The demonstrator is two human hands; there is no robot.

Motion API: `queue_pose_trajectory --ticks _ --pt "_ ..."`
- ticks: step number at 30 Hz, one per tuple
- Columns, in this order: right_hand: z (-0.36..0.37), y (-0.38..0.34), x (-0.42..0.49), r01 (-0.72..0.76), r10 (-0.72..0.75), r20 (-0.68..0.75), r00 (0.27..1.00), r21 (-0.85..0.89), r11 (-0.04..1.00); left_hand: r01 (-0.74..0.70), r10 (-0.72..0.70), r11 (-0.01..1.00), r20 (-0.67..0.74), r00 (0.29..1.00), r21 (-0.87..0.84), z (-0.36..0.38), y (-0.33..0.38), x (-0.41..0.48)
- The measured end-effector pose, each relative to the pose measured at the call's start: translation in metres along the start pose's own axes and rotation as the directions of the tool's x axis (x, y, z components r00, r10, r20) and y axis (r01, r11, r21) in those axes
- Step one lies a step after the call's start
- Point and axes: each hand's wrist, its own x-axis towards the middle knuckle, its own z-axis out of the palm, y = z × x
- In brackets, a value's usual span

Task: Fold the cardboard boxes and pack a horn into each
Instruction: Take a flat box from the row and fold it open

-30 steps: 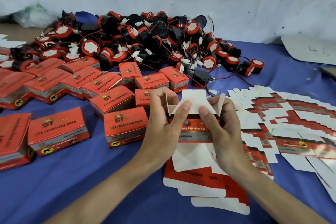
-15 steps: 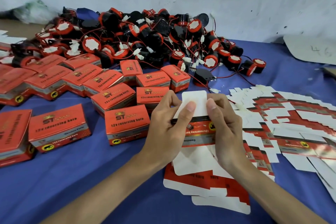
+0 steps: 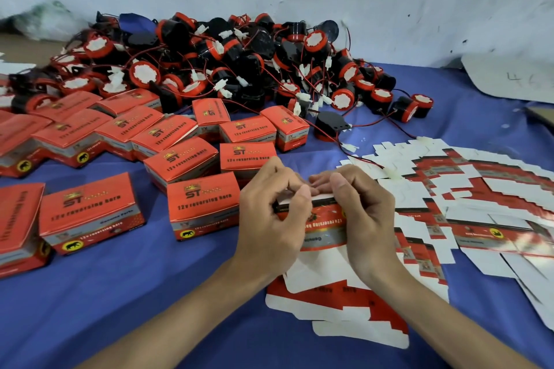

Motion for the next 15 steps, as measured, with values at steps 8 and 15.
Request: queue_pose_trajectory --ticks 8,15 --pt "-0.005 -0.004 0.002 0.166 -0.176 -0.060 0.983 -0.143 0.976 -0.082 0.080 0.996 0.063 0.995 0.045 0.002 0.005 -0.006" --pt "-0.020 -0.004 0.014 0.306 -0.431 -0.213 0.877 -0.444 0.842 -0.047 0.019 0.956 0.100 0.995 0.289 -0.010 0.002 0.008"
